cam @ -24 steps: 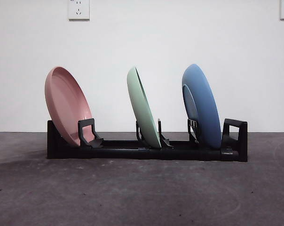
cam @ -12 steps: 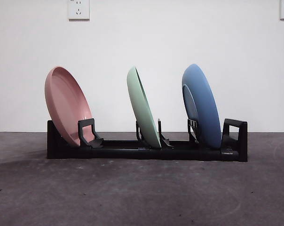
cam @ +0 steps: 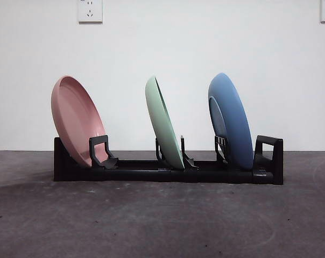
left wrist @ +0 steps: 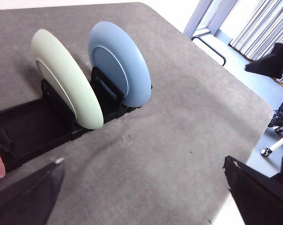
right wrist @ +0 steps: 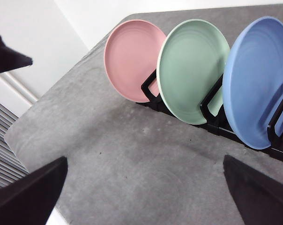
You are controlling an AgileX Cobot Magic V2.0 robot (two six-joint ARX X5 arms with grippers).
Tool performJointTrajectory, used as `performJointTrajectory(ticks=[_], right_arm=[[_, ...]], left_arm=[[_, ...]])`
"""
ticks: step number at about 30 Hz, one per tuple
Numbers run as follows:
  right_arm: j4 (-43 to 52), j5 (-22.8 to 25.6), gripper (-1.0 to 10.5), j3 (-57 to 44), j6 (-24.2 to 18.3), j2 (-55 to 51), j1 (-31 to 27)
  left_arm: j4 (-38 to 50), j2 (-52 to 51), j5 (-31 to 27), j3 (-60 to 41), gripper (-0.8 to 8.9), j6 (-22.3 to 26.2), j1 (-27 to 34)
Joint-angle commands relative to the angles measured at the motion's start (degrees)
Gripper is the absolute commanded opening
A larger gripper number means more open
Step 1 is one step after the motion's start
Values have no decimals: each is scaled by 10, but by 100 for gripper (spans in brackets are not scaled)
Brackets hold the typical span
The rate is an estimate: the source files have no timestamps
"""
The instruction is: Place the plate
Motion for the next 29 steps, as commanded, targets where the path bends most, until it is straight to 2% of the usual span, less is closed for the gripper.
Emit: performJointTrajectory(ticks=[1,7,16,22,29], right_arm=[[19,0,571,8,28,30,1],[71,0,571,19,75,117,1],[82,-1,570,131,74,297,4],[88,-3,569,219,68,414,15],[96,-4,544,296,58,520,22]], left_arm=[[-2,-7,-1,13,545,4,-2],[-15,-33,-1,13,545,3,-2],[-40,-80,-1,13,545,3,-2],[-47,-113,-1,13,545,-25,-2],[-78,-143,-15,14,544,-25,-1]])
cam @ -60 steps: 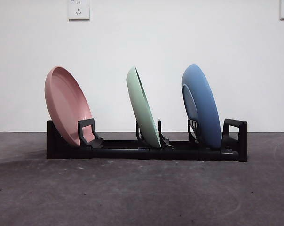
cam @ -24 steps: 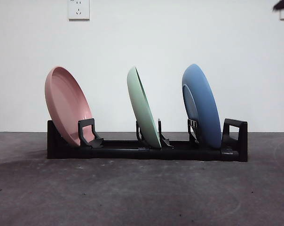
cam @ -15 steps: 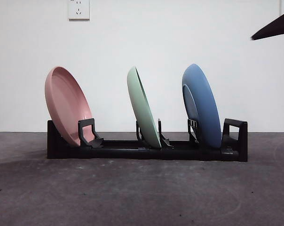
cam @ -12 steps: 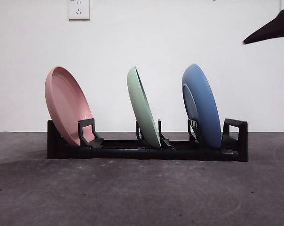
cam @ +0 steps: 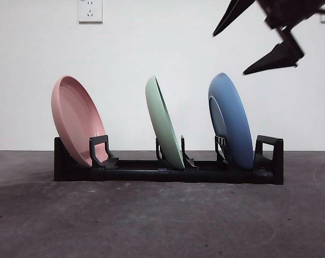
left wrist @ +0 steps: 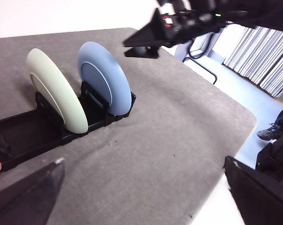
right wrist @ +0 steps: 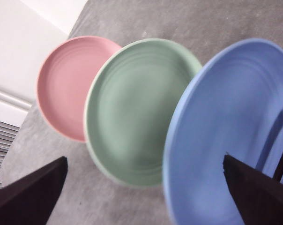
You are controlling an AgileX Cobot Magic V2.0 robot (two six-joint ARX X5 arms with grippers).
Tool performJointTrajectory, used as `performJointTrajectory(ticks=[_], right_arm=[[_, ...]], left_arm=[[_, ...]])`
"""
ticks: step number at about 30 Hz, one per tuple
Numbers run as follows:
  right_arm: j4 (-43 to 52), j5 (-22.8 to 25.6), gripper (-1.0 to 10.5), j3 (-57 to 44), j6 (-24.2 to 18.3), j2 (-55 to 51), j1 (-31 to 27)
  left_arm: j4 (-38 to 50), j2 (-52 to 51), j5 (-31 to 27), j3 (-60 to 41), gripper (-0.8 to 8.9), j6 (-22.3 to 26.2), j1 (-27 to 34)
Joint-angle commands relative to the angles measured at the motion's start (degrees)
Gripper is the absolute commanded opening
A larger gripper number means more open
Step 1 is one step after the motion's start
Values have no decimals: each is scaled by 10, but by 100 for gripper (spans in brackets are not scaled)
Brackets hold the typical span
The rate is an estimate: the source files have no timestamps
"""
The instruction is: Place the plate
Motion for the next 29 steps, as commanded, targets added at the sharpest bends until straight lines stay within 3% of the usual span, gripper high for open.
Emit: performJointTrajectory(ticks=[1,4,12,19,29], right_arm=[[6,-2,544,31,-7,42,3],[12,-3,528,42,-14,68,5],[38,-47,283,43,-26,106,7],[38,-45,57,43,-25,109,7],[38,-62,9,43,-2,99,7]], left_arm=[[-9,-4,-15,14,544,-3,-1],[-22,-11,-16,14,544,-2,-1],[-28,-16,-16,14,545,-2,-1],[-28,-16,-16,14,545,-2,-1],[-28,-16,-16,14,545,2,-1]])
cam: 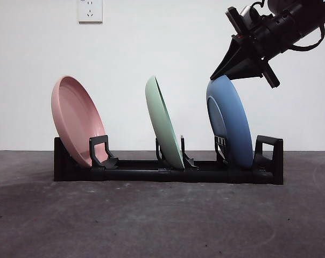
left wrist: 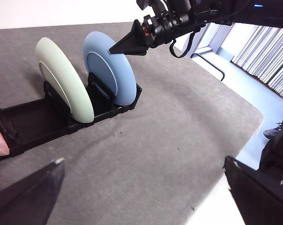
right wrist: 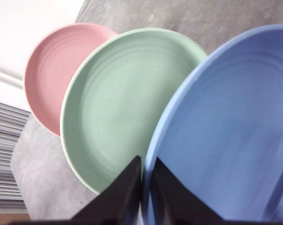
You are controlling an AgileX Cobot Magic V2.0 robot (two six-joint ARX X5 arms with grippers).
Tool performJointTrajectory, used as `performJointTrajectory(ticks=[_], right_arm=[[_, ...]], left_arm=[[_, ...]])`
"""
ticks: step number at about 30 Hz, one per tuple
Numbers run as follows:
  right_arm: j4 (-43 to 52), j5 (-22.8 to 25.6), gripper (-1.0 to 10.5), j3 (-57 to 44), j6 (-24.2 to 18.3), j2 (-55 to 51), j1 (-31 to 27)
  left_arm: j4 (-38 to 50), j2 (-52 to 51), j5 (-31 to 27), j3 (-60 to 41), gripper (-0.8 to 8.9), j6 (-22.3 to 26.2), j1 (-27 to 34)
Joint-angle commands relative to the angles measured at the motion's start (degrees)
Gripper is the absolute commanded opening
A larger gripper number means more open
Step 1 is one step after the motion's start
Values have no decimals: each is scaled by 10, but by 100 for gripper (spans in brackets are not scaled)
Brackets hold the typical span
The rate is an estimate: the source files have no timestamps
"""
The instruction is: Place the plate
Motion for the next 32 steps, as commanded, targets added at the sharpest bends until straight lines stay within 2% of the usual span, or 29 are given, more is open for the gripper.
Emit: performJointTrajectory(ticks=[1,5,9,16,23,27,29,32], right_arm=[[9,-16,10,12,8,-3,2],[7,-17,9,12,16,-31,1],[7,-43,9,12,31,-70,1],[-37,-55,9,12,27,-160,7],[-175,-38,9,11,-54,-257,23],[-266,-17,9,10,-103,-304,54],[-304,3,9,8,-121,-324,79],[-332,59,9,-4,-137,-354,128]], left_arm=[[5,3,0,13,545,3,-2],[4,3,0,13,545,3,-2],[3,3,0,13,545,4,-2],[5,3,0,13,545,6,-2],[5,4,0,13,545,21,-2],[8,12,-2,13,545,31,-2],[10,18,-4,13,545,36,-2],[10,30,-4,13,545,36,-2]])
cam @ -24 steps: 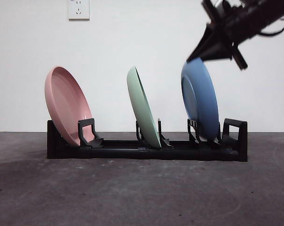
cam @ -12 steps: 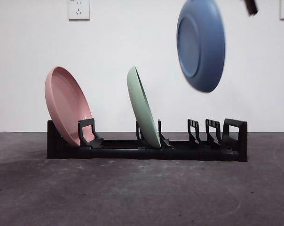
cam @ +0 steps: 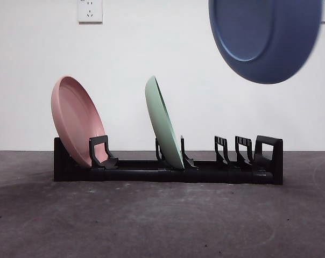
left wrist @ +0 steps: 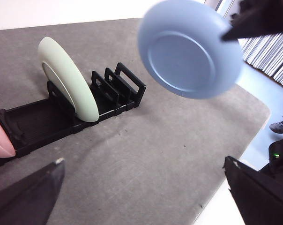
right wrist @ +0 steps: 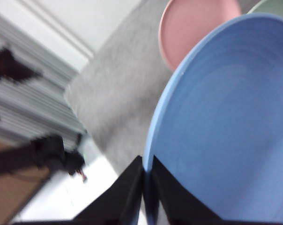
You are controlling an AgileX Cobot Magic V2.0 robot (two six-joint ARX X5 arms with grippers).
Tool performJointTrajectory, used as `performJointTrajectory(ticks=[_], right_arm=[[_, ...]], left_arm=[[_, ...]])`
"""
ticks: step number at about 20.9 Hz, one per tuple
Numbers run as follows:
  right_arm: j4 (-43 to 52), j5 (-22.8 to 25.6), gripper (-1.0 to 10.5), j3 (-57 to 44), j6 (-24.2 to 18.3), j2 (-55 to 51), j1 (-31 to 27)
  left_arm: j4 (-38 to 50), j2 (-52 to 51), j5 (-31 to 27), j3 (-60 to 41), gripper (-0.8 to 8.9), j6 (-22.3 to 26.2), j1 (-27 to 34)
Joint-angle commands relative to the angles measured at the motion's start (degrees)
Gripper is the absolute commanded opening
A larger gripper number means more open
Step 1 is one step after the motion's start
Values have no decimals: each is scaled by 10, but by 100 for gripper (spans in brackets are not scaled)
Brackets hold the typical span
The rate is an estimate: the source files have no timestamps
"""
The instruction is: Place the plate
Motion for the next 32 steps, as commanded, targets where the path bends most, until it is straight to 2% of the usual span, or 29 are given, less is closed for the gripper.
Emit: performJointTrajectory(ticks=[1,10,15,17,19,22,25,32], right_arm=[[-13,59,9,-6,-41,-22,55],[-16,222,9,-90,-5,-54,240],[99,356,9,-200,54,-38,379],[121,426,10,-221,56,-8,428],[131,470,9,-224,51,39,466],[166,509,10,-224,40,119,501],[195,577,9,-224,47,195,523],[279,617,9,-224,55,301,543]], left_arm=[[6,16,0,13,545,10,-2],[4,37,0,13,545,10,-2],[3,37,0,13,545,10,-2],[1,37,0,13,545,10,-2],[2,37,0,13,544,10,-2],[2,39,0,13,545,10,-2],[1,39,0,13,545,10,-2],[2,40,0,13,544,10,-2]])
